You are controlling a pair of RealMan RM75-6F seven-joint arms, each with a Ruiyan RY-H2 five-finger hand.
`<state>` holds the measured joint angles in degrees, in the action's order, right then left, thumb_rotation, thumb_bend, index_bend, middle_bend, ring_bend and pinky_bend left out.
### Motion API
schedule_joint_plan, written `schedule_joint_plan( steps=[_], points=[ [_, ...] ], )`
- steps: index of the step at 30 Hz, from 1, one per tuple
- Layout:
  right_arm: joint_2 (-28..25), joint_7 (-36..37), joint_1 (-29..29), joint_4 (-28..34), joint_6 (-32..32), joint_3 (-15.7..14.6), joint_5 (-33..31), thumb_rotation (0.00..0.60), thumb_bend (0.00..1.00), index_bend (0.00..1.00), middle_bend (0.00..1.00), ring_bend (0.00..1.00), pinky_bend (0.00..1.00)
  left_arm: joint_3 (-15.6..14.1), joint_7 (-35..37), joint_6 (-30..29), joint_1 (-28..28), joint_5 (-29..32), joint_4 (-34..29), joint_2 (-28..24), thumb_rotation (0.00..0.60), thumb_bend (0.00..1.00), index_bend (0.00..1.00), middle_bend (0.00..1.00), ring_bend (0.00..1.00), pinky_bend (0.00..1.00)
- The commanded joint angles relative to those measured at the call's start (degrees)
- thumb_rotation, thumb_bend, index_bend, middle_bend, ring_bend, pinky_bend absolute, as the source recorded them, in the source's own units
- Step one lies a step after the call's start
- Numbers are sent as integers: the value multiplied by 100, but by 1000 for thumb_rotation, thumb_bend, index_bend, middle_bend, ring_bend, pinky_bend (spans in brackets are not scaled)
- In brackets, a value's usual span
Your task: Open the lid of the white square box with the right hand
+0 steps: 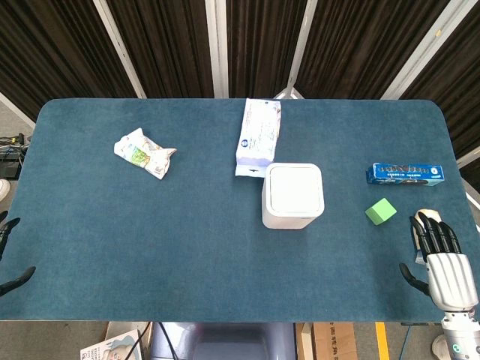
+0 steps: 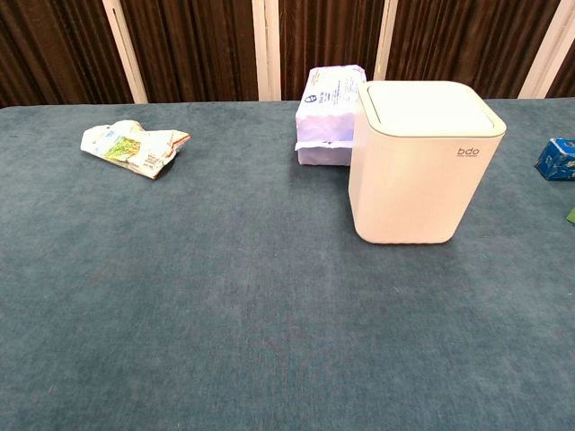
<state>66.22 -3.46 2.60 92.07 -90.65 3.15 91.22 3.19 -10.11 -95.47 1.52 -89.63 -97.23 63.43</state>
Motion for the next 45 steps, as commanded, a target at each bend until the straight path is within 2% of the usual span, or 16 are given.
schedule_joint_plan(
  steps=[1,20,24,27,32,35,37,39,45],
  points=[
    [3,-15,-2,4,-3,0,2,600,271,0,57,84,96,-13,7,8,-2,-19,-4,-8,600,68,162,65,0,0],
    [3,-27,24,7,103,-31,-7,600,271,0,58,85,96,10,17,-61,21,-13,-2,-10,600,68,162,65,0,0],
    [-16,30,19,17,85,-28,1,600,270,12,105,122,119,4,-11,-79,37,-11,-13,-8,600,68,162,65,0,0],
    [-4,16,44,41,127,-29,7,600,271,34,198,229,246,19,-37,-46,19,20,-24,14,600,68,162,66,0,0],
    [67,-53,168,138,251,-54,165,600,271,62,471,500,596,41,-91,40,-27,77,-17,59,600,68,162,66,0,0],
    [-14,-84,356,333,518,-74,287,600,271,76,584,618,734,61,-127,41,-30,116,-15,73,600,68,162,66,0,0],
    [-87,-207,464,498,655,-53,331,600,295,94,642,668,773,73,-119,26,-24,132,-15,73,600,68,162,66,0,0],
    [-165,-508,576,742,760,-14,419,600,359,110,691,707,788,83,-113,15,-16,159,-18,69,600,68,162,66,0,0],
    [-332,-1238,779,1508,970,130,441,600,676,142,854,844,861,78,-107,-15,-3,141,-25,65,600,67,162,66,0,0]
  ],
)
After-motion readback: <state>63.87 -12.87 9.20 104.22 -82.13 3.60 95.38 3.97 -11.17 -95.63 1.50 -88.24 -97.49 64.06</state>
